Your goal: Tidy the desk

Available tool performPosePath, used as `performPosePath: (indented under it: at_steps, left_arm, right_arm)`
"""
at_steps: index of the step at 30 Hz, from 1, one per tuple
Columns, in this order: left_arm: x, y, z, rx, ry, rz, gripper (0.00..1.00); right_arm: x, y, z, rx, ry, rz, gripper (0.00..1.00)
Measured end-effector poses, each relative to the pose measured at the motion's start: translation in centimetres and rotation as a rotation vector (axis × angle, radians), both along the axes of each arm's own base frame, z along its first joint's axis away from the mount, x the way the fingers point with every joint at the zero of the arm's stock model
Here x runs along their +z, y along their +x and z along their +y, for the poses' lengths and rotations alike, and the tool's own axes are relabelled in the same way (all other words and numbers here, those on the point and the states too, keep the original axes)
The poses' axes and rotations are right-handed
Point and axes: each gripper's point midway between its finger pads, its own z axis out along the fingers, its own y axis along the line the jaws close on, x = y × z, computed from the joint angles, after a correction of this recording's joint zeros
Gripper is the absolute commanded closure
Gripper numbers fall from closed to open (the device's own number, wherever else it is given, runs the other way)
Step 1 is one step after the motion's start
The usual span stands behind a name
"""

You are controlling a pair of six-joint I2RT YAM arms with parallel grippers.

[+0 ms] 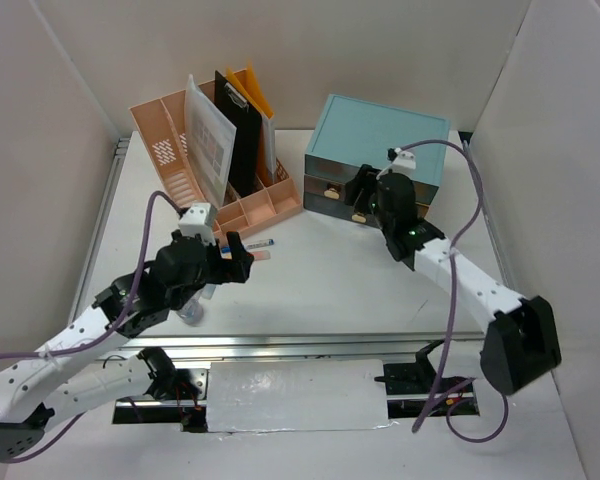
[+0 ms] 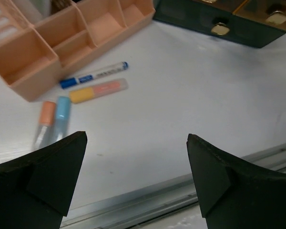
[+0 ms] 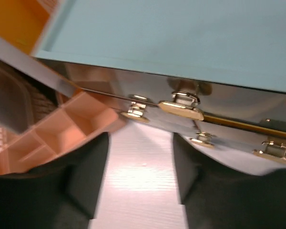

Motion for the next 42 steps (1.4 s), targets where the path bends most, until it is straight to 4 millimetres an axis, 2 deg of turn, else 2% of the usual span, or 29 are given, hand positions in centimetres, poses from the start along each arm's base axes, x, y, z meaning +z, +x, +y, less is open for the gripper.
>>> performPosePath:
  at_steps: [1, 3, 5, 8, 9, 11, 14, 17, 18, 20, 25, 30, 32, 37, 42]
  left_arm:
    - [-0.9, 0.0, -0.8, -0.009, -0.037, 0.013, 0.01]
    - [-2.9, 0.1, -2.6, -0.039, -0.107, 0.046, 0.0]
    - [-4.5, 0.3, -4.5, -0.063, -0.159, 0.089, 0.0]
    - [-6.4, 1.0, -7.0, -0.086, -0.189, 0.154, 0.01]
    - [-6.7, 1.2, -7.4, -0.088, -0.193, 0.164, 0.0]
    - [-6.7, 1.4, -7.7, -0.074, -0.207, 0.174, 0.01]
    - [-5.8, 1.6, -7.1, -0.037, -0.23, 0.154, 0.0]
    - [-3.7, 1.3, -5.7, -0.007, -0.228, 0.12, 0.0]
    - [-2.9, 1.2, -5.3, -0.002, -0.223, 0.11, 0.0]
    - [-1.2, 0.9, -4.2, 0.005, -0.209, 0.081, 0.0]
    - [2.0, -1.2, -1.1, -0.04, -0.162, -0.007, 0.0]
    - [3.2, -3.7, 1.8, -0.098, -0.135, -0.091, 0.01]
    - [3.0, -4.5, 2.6, -0.121, -0.129, -0.12, 0.0]
    - [1.5, -5.5, 2.4, -0.198, -0.094, -0.121, 0.0]
    - [0.9, -5.8, 1.6, -0.251, -0.074, -0.106, 0.0]
  right_arm:
    - [0.8, -0.8, -0.1, 0.009, 0.019, -0.018, 0.22]
    - [3.2, -2.2, -0.3, 0.029, 0.063, -0.076, 0.16]
    - [5.1, -3.3, -0.1, 0.064, 0.092, -0.12, 0.14]
    - [5.6, -3.5, 0.7, 0.104, 0.12, -0.123, 0.14]
    - [4.9, -3.4, 1.1, 0.113, 0.134, -0.105, 0.14]
    - [2.1, -3.4, 1.9, 0.126, 0.189, -0.059, 0.15]
    - [-5.0, -5.0, 2.3, 0.091, 0.334, 0.053, 0.14]
    - [-11.2, -6.4, 2.2, 0.017, 0.471, 0.16, 0.15]
    - [-12.5, -6.5, 2.2, -0.006, 0.513, 0.18, 0.16]
    - [-13.3, -5.9, 2.6, -0.04, 0.598, 0.181, 0.17]
    - [-10.9, -2.4, 3.6, -0.065, 0.806, 0.047, 0.2]
    - [-9.5, 0.0, 4.1, -0.085, 0.931, -0.035, 0.21]
    - [-9.1, 0.8, 4.1, -0.096, 0.969, -0.059, 0.22]
    - [-9.3, 2.5, 4.2, -0.14, 1.035, -0.081, 0.24]
    - [-8.1, 3.8, 4.1, -0.175, 1.091, -0.129, 0.33]
